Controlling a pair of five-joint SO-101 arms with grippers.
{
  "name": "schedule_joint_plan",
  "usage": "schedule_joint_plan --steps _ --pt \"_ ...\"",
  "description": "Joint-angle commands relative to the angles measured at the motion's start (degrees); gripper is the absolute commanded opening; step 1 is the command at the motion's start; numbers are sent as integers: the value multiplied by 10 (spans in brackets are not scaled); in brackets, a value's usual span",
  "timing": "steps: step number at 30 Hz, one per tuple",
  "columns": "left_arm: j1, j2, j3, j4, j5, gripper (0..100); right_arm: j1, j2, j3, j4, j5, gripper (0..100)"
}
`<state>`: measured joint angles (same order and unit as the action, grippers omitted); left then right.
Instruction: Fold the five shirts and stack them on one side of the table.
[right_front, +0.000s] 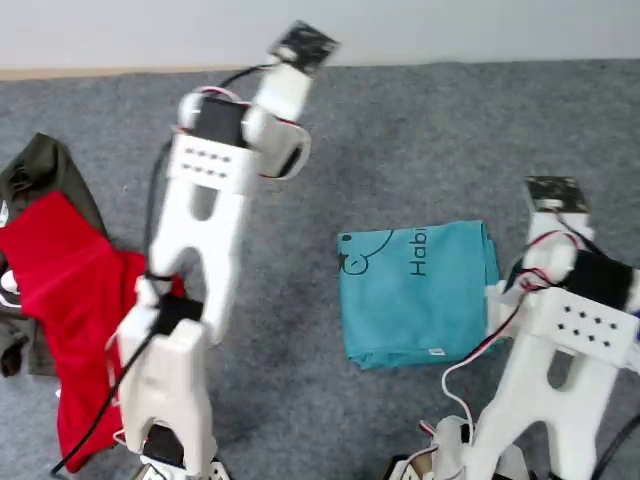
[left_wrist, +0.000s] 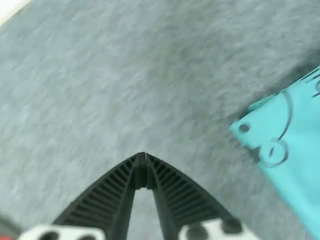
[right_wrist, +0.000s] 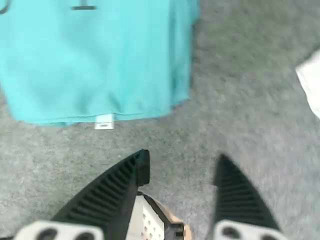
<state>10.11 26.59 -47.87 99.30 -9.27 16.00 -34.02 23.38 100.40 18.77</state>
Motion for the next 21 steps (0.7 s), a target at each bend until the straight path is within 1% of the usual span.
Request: schedule_joint_plan --steps 1,4,6,7,10,17,21 --pt "-62 -137 90 13 4 2 -88 -14 -4 9 -6 63" --pt "-118 -210 170 12 4 2 -167 -5 37 -20 -6 8" --pt "-151 -254 218 12 4 2 -196 15 91 -58 -6 10" --pt "-167 -274 239 12 4 2 -200 27 118 -80 -6 10" --pt "-213 -335 286 12 4 2 -188 61 158 -137 -6 10" --pt "-302 -431 351 11 0 2 -156 172 188 -259 -1 10" --pt "-345 -452 371 11 -1 2 -112 230 186 -324 8 10"
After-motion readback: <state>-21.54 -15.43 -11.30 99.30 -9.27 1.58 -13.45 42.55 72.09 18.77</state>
